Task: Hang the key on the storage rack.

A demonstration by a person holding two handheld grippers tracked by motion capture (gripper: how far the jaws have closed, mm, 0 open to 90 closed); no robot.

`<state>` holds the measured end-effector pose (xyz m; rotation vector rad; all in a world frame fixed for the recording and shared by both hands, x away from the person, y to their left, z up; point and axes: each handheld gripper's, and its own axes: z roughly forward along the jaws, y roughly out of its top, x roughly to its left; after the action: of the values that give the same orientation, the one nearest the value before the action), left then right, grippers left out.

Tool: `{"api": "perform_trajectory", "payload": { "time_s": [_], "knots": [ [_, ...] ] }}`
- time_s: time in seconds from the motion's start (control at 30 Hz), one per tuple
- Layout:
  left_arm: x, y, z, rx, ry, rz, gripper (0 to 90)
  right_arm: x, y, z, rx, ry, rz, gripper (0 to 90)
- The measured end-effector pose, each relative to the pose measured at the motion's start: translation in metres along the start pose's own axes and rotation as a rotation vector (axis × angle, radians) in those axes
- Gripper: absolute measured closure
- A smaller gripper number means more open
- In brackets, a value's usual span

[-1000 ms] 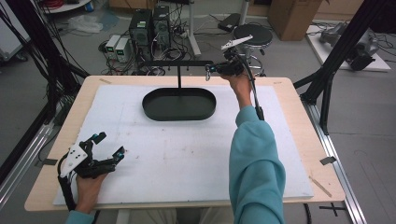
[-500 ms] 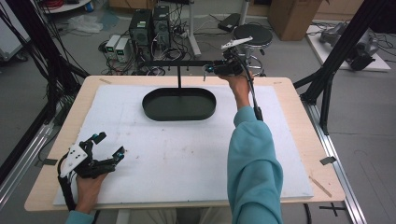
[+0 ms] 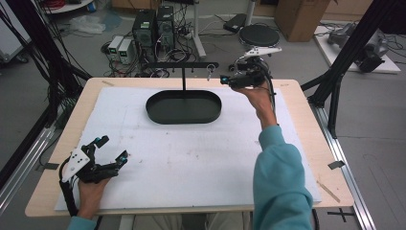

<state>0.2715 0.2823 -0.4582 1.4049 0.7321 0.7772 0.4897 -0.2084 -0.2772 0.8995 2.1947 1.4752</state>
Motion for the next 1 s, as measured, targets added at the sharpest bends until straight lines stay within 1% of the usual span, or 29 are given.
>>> {"api": "perform_trajectory", "payload": {
  "time_s": [0.03,0.07,0.1,0.2,0.27,0.33,0.47,0.53,0.6,0.63,0.67,0.73,0.83,0.93,1.0],
  "knots": [
    [0.000,0.000,0.000,0.000,0.000,-0.001,10.1,0.004,-0.004,-0.009,-0.023,0.008,-0.010,0.7],
    [0.000,0.000,0.000,0.000,0.000,0.000,10.1,0.007,-0.006,-0.017,-0.026,0.025,-0.024,0.7],
    [0.000,0.000,0.000,0.001,0.000,-0.001,10.1,0.011,-0.011,-0.027,-0.053,0.009,-0.046,0.7],
    [0.000,0.000,0.000,0.001,0.000,-0.001,10.1,0.020,-0.028,-0.053,-0.122,0.026,-0.070,0.7],
    [0.000,0.000,0.000,0.000,0.001,-0.001,10.1,0.025,-0.047,-0.071,-0.143,0.033,-0.074,0.7],
    [0.000,0.000,0.000,0.000,0.000,0.000,10.1,0.029,-0.066,-0.085,-0.163,0.029,-0.079,0.7],
    [0.000,0.000,0.000,-0.001,0.001,0.001,10.1,0.038,-0.107,-0.106,-0.195,0.021,-0.066,0.7],
    [0.000,0.000,0.000,-0.001,0.001,0.002,10.1,0.041,-0.123,-0.112,-0.201,0.012,-0.068,0.7],
    [0.000,0.000,0.000,-0.001,0.001,0.002,10.1,0.045,-0.144,-0.117,-0.238,0.016,-0.054,0.7],
    [0.000,0.000,0.000,-0.003,0.000,0.003,10.1,0.046,-0.150,-0.119,-0.247,0.011,-0.055,0.7],
    [0.000,0.000,0.000,-0.003,0.001,0.003,10.1,0.047,-0.160,-0.120,-0.251,0.006,-0.048,0.8],
    [0.000,0.000,0.000,-0.003,0.001,0.002,10.1,0.048,-0.174,-0.121,-0.252,0.010,-0.029,0.7],
    [0.000,0.000,-0.001,-0.005,0.001,0.001,10.1,0.050,-0.194,-0.122,-0.267,-0.003,-0.019,0.7],
    [0.000,0.000,-0.001,-0.006,0.000,0.001,10.1,0.053,-0.213,-0.122,-0.302,-0.027,-0.012,0.7],
    [0.000,0.000,-0.001,-0.006,0.002,0.001,10.1,0.054,-0.223,-0.121,-0.316,-0.037,-0.009,0.7]
  ]
}}
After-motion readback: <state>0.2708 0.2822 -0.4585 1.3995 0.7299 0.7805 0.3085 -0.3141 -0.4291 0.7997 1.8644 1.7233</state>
